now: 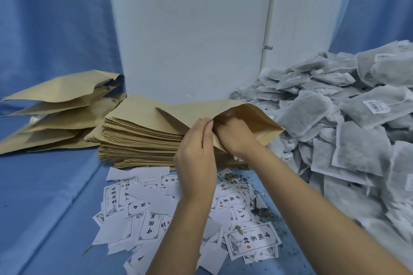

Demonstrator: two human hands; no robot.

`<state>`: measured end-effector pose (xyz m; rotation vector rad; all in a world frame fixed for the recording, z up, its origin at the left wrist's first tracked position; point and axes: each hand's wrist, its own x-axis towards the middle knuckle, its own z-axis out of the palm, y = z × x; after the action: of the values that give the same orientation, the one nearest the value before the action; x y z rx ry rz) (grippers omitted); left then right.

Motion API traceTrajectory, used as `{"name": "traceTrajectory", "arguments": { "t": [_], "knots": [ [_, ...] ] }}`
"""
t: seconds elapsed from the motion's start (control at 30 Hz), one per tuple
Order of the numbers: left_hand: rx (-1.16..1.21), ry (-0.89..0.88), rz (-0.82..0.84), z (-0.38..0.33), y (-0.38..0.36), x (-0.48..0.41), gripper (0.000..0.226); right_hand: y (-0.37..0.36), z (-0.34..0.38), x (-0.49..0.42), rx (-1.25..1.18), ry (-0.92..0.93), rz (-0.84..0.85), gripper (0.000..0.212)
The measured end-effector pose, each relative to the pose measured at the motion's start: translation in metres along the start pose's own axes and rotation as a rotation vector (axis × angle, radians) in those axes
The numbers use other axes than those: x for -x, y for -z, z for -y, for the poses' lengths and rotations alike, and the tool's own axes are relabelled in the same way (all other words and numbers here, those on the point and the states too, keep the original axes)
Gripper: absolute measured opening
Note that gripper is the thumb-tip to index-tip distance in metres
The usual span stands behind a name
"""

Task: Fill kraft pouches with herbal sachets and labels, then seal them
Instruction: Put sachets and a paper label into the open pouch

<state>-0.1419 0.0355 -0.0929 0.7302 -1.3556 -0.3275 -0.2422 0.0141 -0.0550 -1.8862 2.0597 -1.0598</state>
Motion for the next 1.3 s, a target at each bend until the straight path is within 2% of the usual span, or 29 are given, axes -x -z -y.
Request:
{"name": "traceTrajectory", "arguments": {
  "t": [0.17, 0.3, 0.37, 0.43, 0.53, 0.7, 0.77, 0.83, 0.93, 1.0, 1.17, 1.3],
  "knots": [
    [-0.159, 0.148, 0.072, 0.013, 0.002, -0.006, 0.026, -0.010, -0.016, 0.032, -0.184, -0.037, -0.666, 0.025],
    [-0.149, 0.247, 0.115, 0.021, 0.006, -0.010, 0.032, -0.011, -0.045, 0.046, -0.360, -0.253, -0.923, 0.016],
    [-0.103, 0.287, 0.113, 0.021, 0.006, -0.009, 0.031, -0.011, -0.064, 0.046, -0.295, -0.427, -0.862, 0.019],
    [-0.044, 0.301, 0.092, 0.020, 0.006, -0.009, 0.030, -0.013, -0.079, 0.046, -0.262, -0.543, -0.707, 0.027],
    [-0.016, 0.289, 0.091, 0.018, 0.007, -0.009, 0.030, -0.015, -0.089, 0.048, -0.295, -0.541, -0.576, 0.034],
    [-0.011, 0.275, 0.091, 0.019, 0.006, -0.009, 0.030, -0.016, -0.084, 0.053, -0.355, -0.510, -0.745, 0.030],
    [-0.009, 0.279, 0.093, 0.019, 0.007, -0.010, 0.031, -0.015, -0.084, 0.054, -0.320, -0.504, -0.795, 0.021],
    [-0.010, 0.287, 0.095, 0.020, 0.007, -0.010, 0.031, -0.014, -0.085, 0.055, -0.319, -0.516, -0.751, 0.015],
    [0.015, 0.293, 0.095, 0.019, 0.008, -0.009, 0.030, -0.014, -0.090, 0.056, -0.316, -0.541, -0.582, 0.038],
    [0.012, 0.285, 0.097, 0.019, 0.008, -0.009, 0.030, -0.013, -0.094, 0.055, -0.326, -0.550, -0.526, 0.045],
    [0.010, 0.268, 0.095, 0.020, 0.008, -0.010, 0.031, -0.009, -0.096, 0.053, -0.465, -0.585, -0.570, 0.021],
    [-0.002, 0.263, 0.087, 0.022, 0.008, -0.010, 0.030, -0.008, -0.097, 0.052, -0.413, -0.592, -0.600, 0.025]
  ]
}}
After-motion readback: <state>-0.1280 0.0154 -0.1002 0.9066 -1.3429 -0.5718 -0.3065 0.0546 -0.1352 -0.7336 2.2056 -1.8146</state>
